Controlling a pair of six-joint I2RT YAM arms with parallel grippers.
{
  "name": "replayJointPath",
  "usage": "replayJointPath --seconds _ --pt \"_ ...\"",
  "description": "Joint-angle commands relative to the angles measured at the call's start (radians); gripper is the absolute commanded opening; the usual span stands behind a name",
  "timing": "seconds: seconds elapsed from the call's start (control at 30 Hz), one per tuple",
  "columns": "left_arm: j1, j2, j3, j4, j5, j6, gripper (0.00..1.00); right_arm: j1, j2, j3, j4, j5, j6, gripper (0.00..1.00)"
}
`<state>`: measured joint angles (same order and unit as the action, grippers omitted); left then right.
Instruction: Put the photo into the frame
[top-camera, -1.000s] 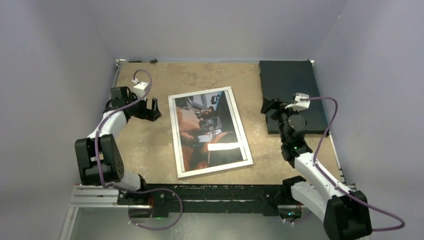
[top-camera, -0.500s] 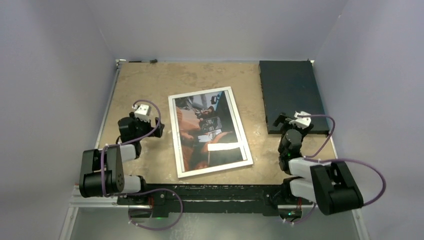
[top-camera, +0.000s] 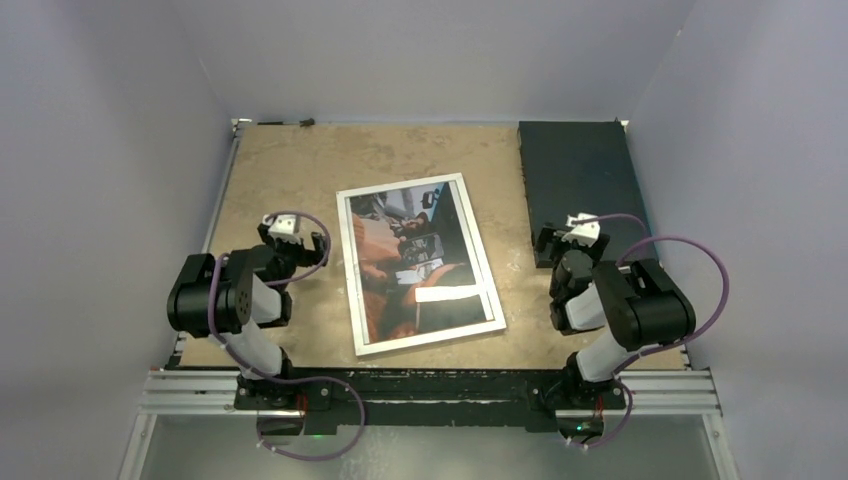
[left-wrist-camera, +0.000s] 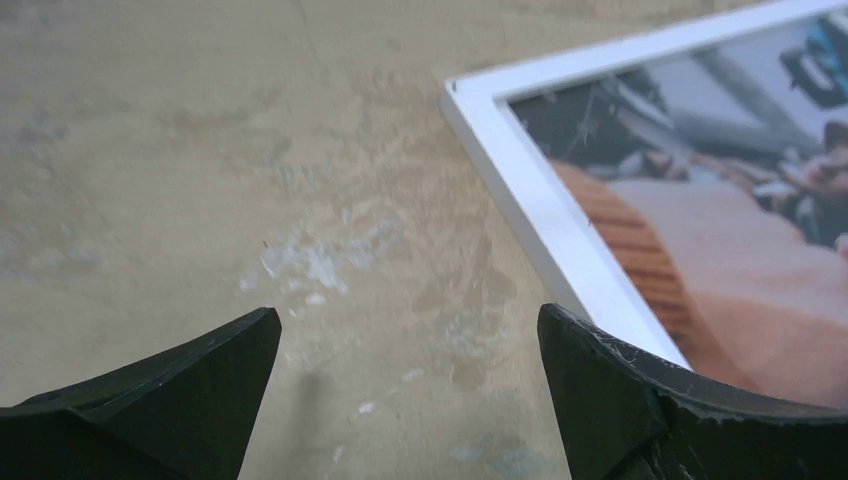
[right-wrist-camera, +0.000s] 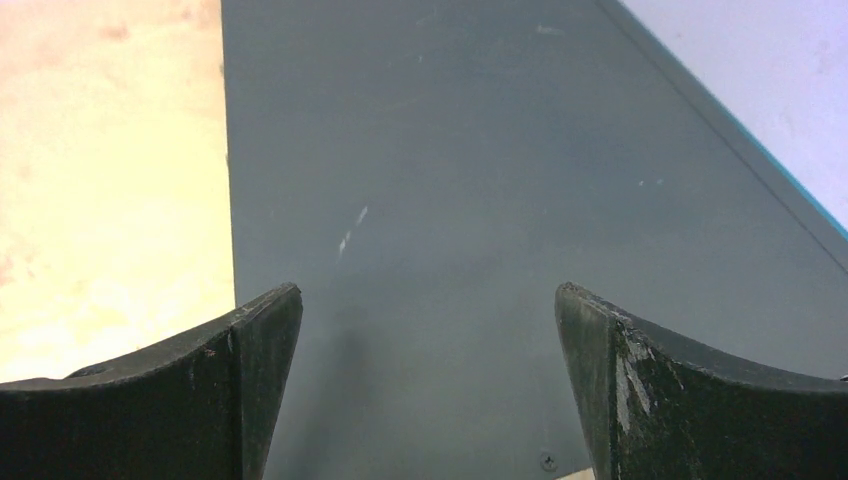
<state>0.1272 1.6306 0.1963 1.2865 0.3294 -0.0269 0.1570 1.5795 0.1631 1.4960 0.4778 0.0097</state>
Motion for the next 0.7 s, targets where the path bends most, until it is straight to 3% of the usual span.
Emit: replayJointPath --seconds 0.0,0.07,0.13,0.2,0.67 --pt "-0.037 0.018 0.038 0.032 -0.09 -0.012 1.0 0.005 -0.002 0.033 0.16 -0.095 -0.055 0.99" --pt "-0.073 0.047 0.059 0.053 -0.147 -0.007 1.0 -0.025 0.005 0.089 0.068 -0.117 -0.021 0.99" --pt "-0.083 0.016 0.069 -0.026 -0.167 0.014 1.0 -0.067 -0.013 0.114 -0.019 -0.171 0.037 0.99" --pt "-0.085 0.038 0.057 0.042 -0.164 0.003 1.0 -0.072 -0.007 0.101 0.024 -0.179 0.032 0.99" --pt "-0.104 0.031 0.077 -0.017 -0.198 0.019 1.0 -0.072 -0.01 0.096 0.045 -0.167 0.019 0.99"
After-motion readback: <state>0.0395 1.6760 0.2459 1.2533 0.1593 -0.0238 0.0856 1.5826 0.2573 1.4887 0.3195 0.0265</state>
